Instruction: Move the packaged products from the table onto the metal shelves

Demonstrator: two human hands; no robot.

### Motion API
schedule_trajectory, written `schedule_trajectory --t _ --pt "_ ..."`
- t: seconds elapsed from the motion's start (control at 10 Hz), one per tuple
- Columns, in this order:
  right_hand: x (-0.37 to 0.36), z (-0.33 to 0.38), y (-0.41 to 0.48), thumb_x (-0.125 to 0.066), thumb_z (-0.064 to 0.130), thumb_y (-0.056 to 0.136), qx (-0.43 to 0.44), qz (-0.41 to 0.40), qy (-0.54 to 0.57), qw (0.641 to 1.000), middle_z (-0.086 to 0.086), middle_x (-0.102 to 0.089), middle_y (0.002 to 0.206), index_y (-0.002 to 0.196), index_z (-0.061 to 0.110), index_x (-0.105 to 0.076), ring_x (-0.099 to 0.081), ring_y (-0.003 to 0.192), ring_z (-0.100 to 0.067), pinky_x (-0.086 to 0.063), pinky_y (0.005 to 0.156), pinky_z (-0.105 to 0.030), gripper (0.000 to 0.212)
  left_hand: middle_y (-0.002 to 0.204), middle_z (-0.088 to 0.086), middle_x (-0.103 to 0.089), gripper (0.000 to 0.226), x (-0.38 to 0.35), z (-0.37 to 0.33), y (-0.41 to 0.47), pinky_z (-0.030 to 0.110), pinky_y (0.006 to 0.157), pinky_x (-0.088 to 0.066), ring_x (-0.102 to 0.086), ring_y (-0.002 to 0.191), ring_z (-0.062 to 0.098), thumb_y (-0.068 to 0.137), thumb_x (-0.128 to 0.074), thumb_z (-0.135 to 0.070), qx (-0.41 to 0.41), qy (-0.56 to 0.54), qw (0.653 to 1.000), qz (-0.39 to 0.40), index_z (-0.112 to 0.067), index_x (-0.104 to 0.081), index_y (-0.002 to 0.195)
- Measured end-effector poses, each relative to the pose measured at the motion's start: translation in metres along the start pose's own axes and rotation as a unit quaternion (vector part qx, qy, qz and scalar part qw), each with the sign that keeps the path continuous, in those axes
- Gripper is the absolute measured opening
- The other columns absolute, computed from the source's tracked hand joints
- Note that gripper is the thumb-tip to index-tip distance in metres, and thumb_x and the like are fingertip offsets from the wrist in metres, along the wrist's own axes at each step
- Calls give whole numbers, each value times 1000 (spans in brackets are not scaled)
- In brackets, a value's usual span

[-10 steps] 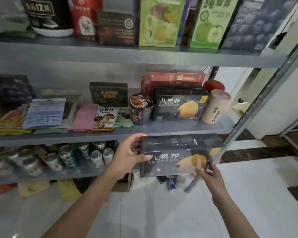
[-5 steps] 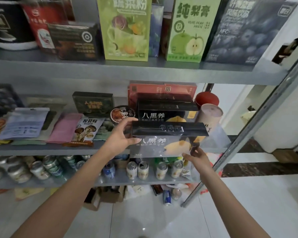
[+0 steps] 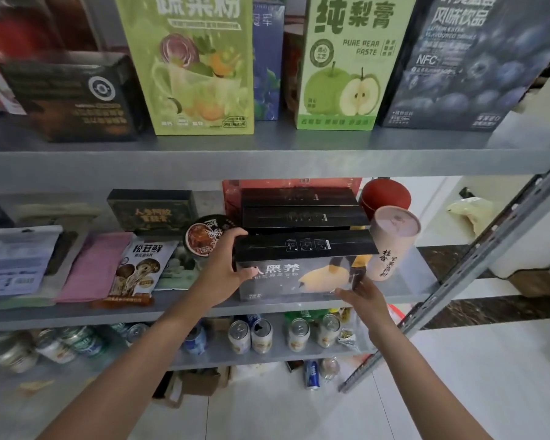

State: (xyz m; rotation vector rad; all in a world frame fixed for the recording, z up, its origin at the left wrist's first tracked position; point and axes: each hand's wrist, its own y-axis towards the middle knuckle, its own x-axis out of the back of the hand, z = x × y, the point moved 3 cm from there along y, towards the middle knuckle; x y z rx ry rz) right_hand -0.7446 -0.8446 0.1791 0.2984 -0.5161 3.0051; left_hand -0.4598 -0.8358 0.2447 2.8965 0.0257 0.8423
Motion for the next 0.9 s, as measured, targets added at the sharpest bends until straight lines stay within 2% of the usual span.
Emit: schedule_trajectory --t 0.1,0.2,0.3,0.4,0.5,0.6,0.7,0.8,0.9 --pt "0 1 6 -73 14 81 11 -12 -22 1000 -4 -65 119 126 15 -54 -59 111 -26 -42 102 -49 49 123 -6 -46 66 2 -4 5 32 103 -37 -42 117 10 78 -77 -17 -33 80 996 -22 -16 -43 134" --pt "0 -2 9 -69 12 84 13 -19 -11 1000 -5 -62 124 131 12 -51 -56 113 -25 -46 90 -37 50 126 3 -48 71 8 -5 8 30 100 -31 -33 120 17 72 -81 -28 -59 186 979 -56 -15 -49 133" --pt "-1 -4 10 -65 10 88 12 -27 0 1000 -3 -62 119 130 9 -52 -57 102 -19 -42 61 -17 44 127 0 -36 70 11 -4 12 29 106 -35 -37 115 12 66 -86 -25 -58 164 983 -60 -15 -54 127" --pt "0 -5 11 -65 10 89 14 -40 12 999 -5 -62 120 128 8 -54 -56 100 -19 -42 60 -17 41 120 -5 -37 76 10 -5 15 30 103 -43 -44 108 8 65 -87 -21 -35 116 991 -51 -17 -50 132" --pt "1 -5 13 -66 11 88 12 -46 13 999 -8 -61 125 129 7 -54 -54 104 -19 -41 82 -28 43 130 2 -37 95 8 -6 14 31 101 -43 -47 114 14 62 -89 -18 -32 82 993 -78 -20 -36 141" --pt "1 -8 14 -66 12 88 17 -45 11 999 -8 -60 128 132 8 -52 -55 109 -23 -43 81 -29 47 133 3 -33 95 4 -6 12 33 104 -43 -47 118 17 62 -89 -16 -47 64 992 -101 -19 -35 140" --pt "2 -9 12 -67 12 87 23 -48 2 999 -6 -57 133 137 12 -47 -53 119 -26 -41 93 -36 54 134 5 -33 88 -3 -11 10 25 105 -38 -43 117 11 67 -86 -12 -51 61 991 -107 -16 -37 140" --pt "4 -14 7 -68 14 86 14 -53 -1 998 -6 -53 138 142 17 -40 -52 121 -26 -41 94 -39 62 135 7 -31 85 -9 -11 5 26 110 -31 -33 120 6 72 -82 -12 -72 79 987 -123 -14 -35 142" --pt "4 -23 -10 -68 16 87 -10 -85 -11 996 -13 -42 147 149 14 -27 -45 130 -29 -39 99 -39 74 141 7 -24 90 -12 -13 -5 26 111 -25 -25 124 5 76 -80 -21 -46 98 986 -127 -14 -26 149"
